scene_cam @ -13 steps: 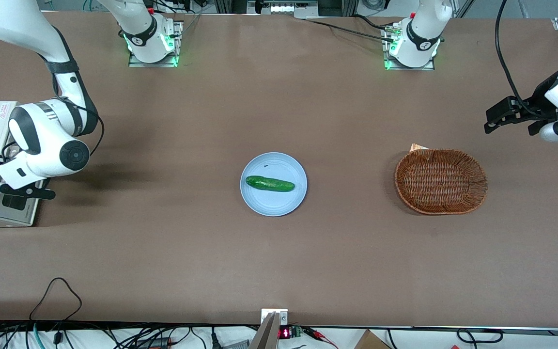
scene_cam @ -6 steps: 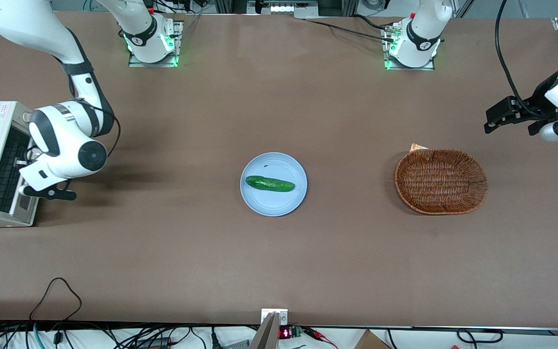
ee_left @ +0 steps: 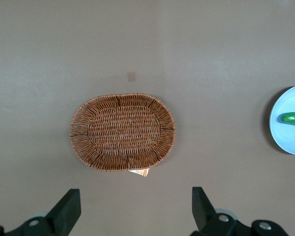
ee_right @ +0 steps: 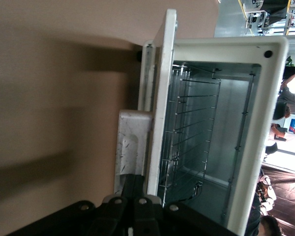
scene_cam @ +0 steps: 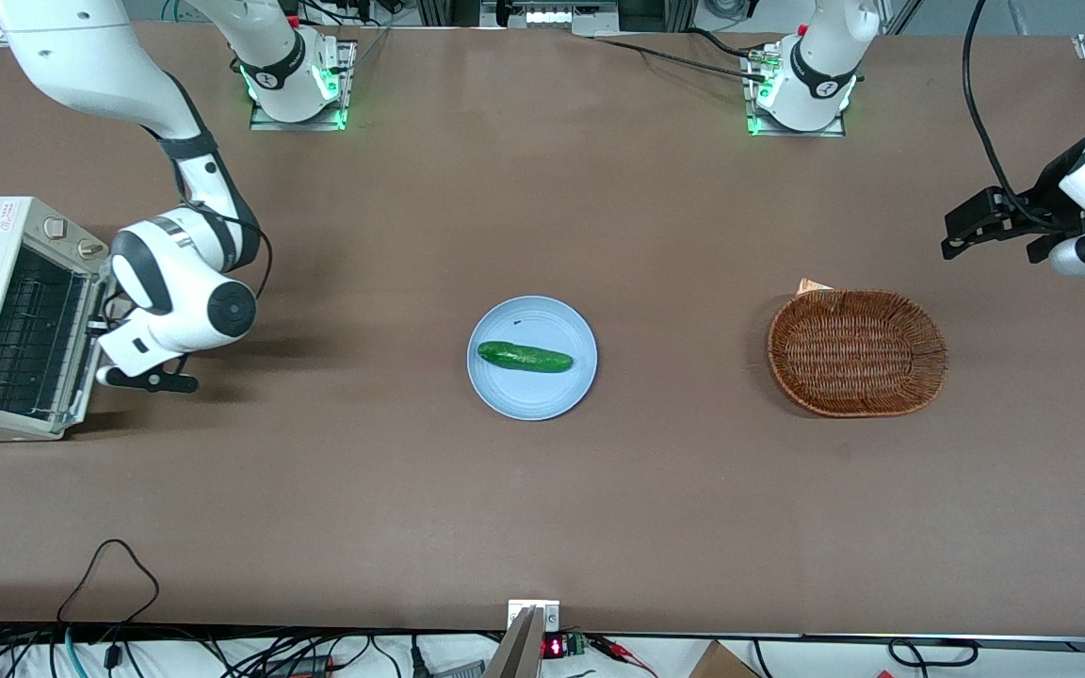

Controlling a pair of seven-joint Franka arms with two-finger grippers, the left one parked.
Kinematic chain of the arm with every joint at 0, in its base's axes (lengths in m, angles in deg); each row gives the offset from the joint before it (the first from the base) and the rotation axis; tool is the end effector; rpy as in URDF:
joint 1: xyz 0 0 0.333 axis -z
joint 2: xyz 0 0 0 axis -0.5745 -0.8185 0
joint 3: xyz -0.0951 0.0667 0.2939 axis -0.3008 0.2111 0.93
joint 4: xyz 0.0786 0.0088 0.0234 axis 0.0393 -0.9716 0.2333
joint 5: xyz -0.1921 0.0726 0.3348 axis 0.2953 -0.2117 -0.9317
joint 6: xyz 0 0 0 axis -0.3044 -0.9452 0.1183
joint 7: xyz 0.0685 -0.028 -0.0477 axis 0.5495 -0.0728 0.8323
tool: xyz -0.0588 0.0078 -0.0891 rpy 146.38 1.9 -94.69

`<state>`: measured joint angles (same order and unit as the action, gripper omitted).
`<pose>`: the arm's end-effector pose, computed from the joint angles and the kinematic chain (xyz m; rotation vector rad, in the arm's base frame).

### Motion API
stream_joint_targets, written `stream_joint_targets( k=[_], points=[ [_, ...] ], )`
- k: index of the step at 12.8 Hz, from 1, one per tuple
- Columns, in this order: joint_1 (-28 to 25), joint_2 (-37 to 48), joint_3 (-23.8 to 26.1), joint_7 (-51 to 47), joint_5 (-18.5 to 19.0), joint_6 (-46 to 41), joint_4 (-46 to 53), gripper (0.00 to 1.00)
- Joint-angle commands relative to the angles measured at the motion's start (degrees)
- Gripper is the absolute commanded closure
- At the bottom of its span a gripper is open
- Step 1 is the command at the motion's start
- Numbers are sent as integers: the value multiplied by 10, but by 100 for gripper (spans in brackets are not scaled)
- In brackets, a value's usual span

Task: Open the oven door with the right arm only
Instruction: 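Pull the handle outward and down with the right gripper, swinging the door open, then release the handle and lift the right gripper away from the open door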

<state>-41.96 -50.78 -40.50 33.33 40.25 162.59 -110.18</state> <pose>0.5909 -0.0030 0.2166 2.1400 0.0610 -0.0982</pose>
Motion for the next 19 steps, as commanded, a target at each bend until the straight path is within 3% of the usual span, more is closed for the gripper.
stream_joint_targets(
  k=[1, 18, 19],
  points=[
    [-1, -11, -4, -7, -5, 0, 4, 98],
    [-20, -80, 5, -37, -7, 12, 11, 97],
    [-19, -82, 8, -38, -25, 20, 13, 97]
  ],
)
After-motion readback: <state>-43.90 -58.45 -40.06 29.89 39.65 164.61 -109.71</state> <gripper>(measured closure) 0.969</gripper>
